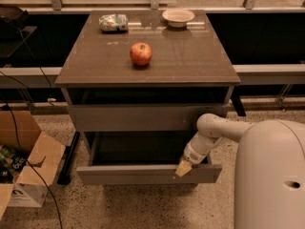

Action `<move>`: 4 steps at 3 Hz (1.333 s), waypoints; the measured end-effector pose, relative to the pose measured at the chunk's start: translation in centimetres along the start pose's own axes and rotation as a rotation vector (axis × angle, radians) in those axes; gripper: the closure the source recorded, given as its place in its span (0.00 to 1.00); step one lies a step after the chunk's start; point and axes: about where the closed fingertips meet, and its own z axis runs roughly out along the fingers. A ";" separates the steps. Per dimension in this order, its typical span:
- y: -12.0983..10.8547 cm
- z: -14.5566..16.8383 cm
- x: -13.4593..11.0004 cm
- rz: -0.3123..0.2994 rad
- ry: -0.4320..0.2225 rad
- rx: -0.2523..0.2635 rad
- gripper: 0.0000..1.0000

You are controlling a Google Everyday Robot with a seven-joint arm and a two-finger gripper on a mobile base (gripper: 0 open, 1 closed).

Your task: Open middle drawer

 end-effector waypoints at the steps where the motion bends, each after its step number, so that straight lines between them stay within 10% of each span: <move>1: 2.3 0.3 1.5 0.010 0.022 -0.033 0.92; 4: 5.3 1.1 2.7 0.093 -0.006 -0.075 0.22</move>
Offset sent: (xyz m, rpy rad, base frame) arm -0.1671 -0.0013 -0.0110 0.0912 0.2691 -0.1125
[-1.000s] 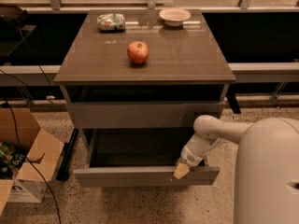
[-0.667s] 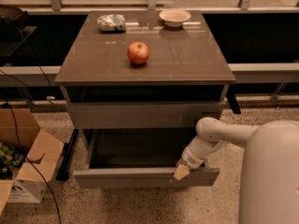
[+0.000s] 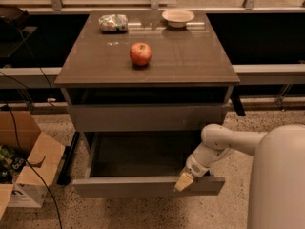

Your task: Open middle drawer

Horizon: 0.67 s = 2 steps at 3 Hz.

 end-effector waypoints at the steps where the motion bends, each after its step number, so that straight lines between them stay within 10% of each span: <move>1: -0.1 0.0 -0.1 0.000 0.000 0.000 0.01; 2: 1.8 0.9 1.4 0.075 -0.026 -0.012 0.00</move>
Offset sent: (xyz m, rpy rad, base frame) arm -0.2033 0.0048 -0.0369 0.1186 0.2422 -0.6010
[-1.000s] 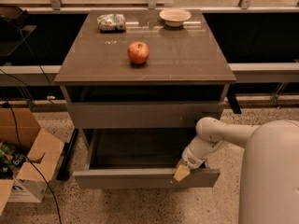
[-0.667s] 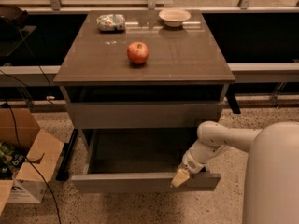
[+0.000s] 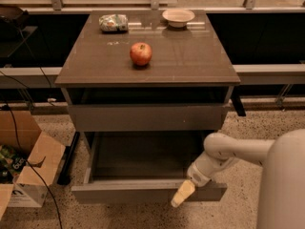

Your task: Open middle drawer

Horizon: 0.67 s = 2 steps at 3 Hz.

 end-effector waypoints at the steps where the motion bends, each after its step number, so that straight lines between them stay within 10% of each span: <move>1: 2.7 0.3 1.5 0.165 -0.091 0.000 0.00; 2: 2.7 0.1 1.4 0.165 -0.091 0.000 0.00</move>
Offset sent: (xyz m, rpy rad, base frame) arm -0.2295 0.0236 -0.0214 0.0537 0.2848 -0.6002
